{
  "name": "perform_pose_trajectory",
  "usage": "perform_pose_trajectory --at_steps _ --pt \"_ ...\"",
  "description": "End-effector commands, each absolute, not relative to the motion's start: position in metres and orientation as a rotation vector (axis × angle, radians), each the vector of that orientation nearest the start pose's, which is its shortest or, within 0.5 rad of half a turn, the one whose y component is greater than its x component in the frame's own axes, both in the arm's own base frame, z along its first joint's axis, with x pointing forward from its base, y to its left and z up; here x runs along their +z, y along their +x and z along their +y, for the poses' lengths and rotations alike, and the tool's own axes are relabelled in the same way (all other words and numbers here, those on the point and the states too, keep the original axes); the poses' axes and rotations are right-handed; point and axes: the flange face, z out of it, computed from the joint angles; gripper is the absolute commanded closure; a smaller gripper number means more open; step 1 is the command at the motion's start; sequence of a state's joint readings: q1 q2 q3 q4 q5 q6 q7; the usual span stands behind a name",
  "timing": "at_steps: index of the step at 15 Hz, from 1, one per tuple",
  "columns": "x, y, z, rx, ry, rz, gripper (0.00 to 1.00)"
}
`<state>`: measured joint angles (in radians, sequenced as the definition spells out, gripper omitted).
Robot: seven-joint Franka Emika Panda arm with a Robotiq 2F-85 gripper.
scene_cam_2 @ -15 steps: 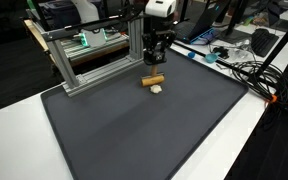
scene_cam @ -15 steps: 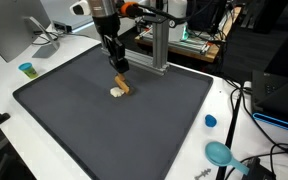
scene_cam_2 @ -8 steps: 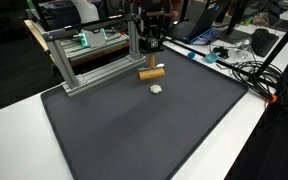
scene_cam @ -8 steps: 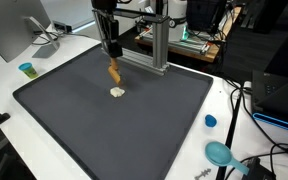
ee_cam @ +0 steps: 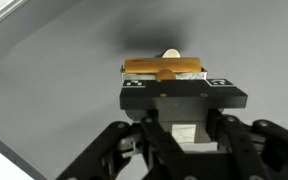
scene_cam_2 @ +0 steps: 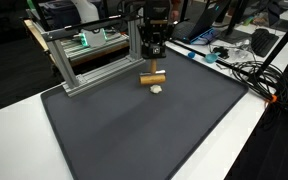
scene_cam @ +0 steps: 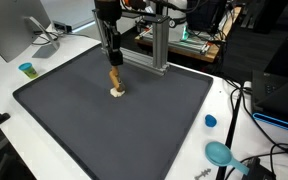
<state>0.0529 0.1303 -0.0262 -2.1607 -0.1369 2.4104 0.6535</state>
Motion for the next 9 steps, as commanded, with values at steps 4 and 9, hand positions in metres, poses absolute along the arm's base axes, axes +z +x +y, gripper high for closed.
perform_pose_trajectory --at_steps 4,9 --pt "0.322 0.595 0.02 -0.254 -3.055 0.889 0.79" --pt "0.327 0.588 0.019 -0.225 -3.069 0.865 0.54"
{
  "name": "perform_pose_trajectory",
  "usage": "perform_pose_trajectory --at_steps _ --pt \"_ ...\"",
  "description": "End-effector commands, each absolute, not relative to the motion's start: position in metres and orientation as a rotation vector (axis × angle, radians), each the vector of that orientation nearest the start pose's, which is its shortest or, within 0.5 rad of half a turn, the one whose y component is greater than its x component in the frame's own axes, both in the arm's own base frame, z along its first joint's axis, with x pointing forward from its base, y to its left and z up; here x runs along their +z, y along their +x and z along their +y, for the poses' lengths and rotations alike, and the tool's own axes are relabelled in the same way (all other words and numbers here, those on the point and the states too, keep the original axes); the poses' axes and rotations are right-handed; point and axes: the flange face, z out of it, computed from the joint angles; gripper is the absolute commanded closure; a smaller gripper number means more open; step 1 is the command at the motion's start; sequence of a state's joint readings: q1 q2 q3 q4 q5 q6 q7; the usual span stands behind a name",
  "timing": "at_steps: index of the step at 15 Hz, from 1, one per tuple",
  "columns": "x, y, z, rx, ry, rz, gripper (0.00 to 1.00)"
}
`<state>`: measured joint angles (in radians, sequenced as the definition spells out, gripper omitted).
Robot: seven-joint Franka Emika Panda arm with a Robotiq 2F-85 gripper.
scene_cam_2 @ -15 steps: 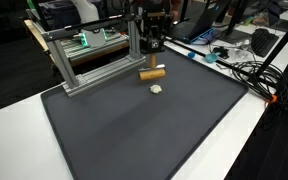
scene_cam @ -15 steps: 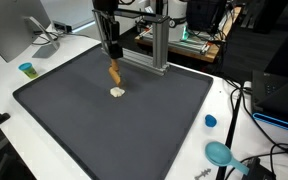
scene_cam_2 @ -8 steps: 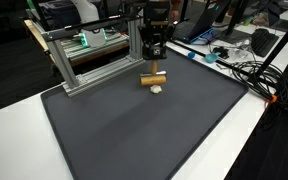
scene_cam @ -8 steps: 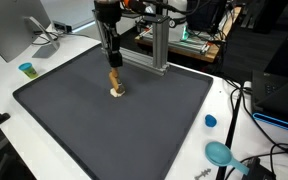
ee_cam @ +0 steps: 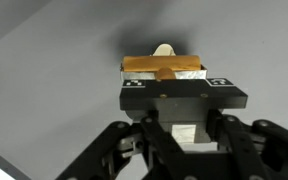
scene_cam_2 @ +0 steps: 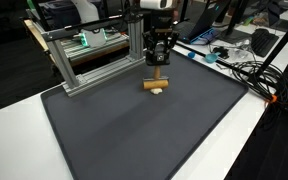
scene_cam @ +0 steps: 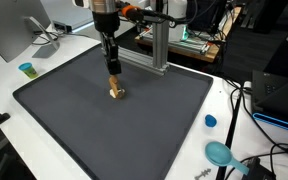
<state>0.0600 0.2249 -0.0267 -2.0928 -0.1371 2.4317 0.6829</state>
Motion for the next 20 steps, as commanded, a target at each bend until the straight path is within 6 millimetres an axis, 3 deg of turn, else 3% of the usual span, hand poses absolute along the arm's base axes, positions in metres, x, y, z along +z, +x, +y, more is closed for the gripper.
perform_pose_trajectory --at_steps 1,2,5,20 --pt "0.326 0.588 0.019 -0.225 -3.069 0.865 0.54" --pt "0.327 0.588 0.019 -0.225 -3.069 0.865 0.79" --pt "0.32 0.595 0.011 -0.221 -3.043 0.934 0.79" --pt "0.296 0.61 0.008 -0.179 -3.004 1.126 0.79"
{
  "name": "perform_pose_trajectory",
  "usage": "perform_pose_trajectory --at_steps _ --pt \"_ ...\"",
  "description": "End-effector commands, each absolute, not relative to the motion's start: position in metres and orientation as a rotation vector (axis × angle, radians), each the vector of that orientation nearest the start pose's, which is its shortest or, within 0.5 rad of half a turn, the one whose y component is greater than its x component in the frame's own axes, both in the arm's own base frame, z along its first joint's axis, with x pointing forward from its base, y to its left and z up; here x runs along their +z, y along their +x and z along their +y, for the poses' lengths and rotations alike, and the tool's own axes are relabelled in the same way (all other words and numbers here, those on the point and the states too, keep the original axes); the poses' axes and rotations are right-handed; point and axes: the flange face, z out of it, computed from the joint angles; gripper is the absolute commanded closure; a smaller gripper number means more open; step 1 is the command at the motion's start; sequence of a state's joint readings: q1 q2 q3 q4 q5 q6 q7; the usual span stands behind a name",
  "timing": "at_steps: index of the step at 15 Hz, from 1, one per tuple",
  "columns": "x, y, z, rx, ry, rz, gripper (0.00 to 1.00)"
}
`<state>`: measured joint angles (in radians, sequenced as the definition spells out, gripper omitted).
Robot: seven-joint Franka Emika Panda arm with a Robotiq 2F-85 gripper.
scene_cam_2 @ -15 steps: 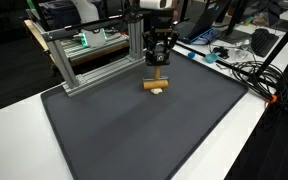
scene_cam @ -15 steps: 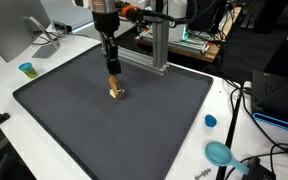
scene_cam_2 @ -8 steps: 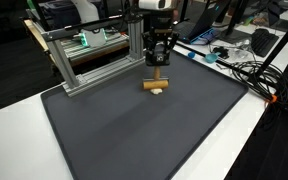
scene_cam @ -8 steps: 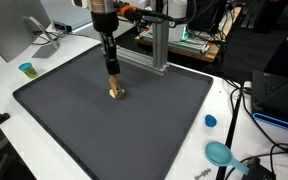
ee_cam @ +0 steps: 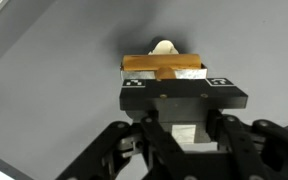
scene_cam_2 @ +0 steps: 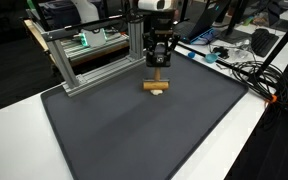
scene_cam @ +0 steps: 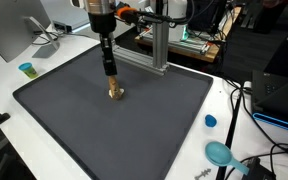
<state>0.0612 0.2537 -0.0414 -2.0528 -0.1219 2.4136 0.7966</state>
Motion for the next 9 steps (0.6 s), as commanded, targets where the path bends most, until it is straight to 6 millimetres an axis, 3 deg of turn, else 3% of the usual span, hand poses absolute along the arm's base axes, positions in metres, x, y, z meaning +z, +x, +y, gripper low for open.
perform_pose_trajectory --at_steps 1,5,9 --pt "0.294 0.61 0.01 -0.171 -3.004 1.127 0.79" --pt "0.291 0.613 0.011 -0.154 -2.993 1.159 0.79" --pt "0.294 0.615 -0.007 -0.18 -2.944 1.271 0.79"
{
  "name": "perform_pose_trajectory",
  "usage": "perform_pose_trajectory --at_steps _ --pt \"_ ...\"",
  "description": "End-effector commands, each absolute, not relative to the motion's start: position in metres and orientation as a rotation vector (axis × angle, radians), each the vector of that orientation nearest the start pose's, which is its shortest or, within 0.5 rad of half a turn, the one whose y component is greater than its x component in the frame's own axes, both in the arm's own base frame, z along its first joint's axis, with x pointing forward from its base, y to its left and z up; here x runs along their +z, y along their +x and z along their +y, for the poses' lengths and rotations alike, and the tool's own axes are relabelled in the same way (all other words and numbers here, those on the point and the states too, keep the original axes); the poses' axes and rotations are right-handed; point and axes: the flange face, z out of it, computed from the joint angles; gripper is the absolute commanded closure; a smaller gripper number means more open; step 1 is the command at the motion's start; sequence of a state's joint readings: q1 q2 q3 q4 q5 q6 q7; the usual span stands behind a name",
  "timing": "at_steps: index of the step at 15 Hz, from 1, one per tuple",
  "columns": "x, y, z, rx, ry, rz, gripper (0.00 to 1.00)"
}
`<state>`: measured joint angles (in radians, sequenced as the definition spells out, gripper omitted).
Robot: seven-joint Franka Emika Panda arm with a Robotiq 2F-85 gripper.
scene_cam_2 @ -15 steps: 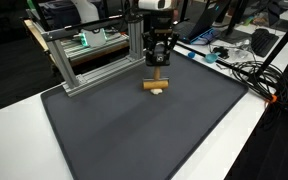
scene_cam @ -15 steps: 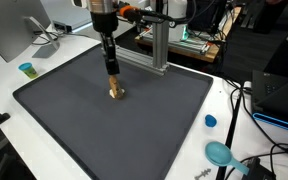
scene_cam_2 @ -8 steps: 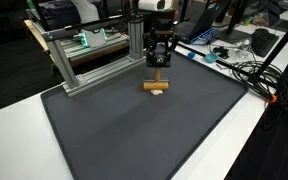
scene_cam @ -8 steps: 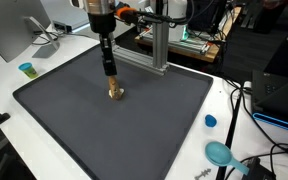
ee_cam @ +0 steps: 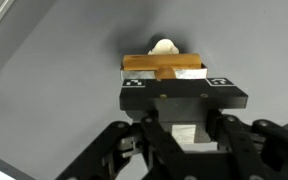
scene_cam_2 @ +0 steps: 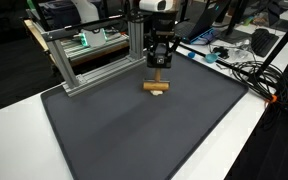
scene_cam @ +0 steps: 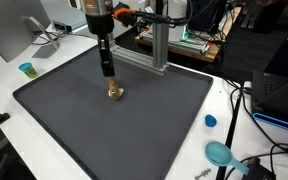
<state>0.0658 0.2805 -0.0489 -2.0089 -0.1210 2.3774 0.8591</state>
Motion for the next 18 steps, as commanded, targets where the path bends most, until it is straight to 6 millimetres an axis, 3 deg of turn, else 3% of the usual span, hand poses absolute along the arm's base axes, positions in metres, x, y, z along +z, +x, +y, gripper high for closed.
perform_pose_trajectory --at_steps 1,8,12,18 --pt "0.293 0.616 -0.008 -0.178 -2.942 1.281 0.79" --pt "0.281 0.615 0.006 -0.129 -2.927 1.28 0.79" --pt "0.285 0.618 -0.009 -0.164 -2.903 1.34 0.79" --pt "0.279 0.622 -0.007 -0.151 -2.886 1.368 0.79"
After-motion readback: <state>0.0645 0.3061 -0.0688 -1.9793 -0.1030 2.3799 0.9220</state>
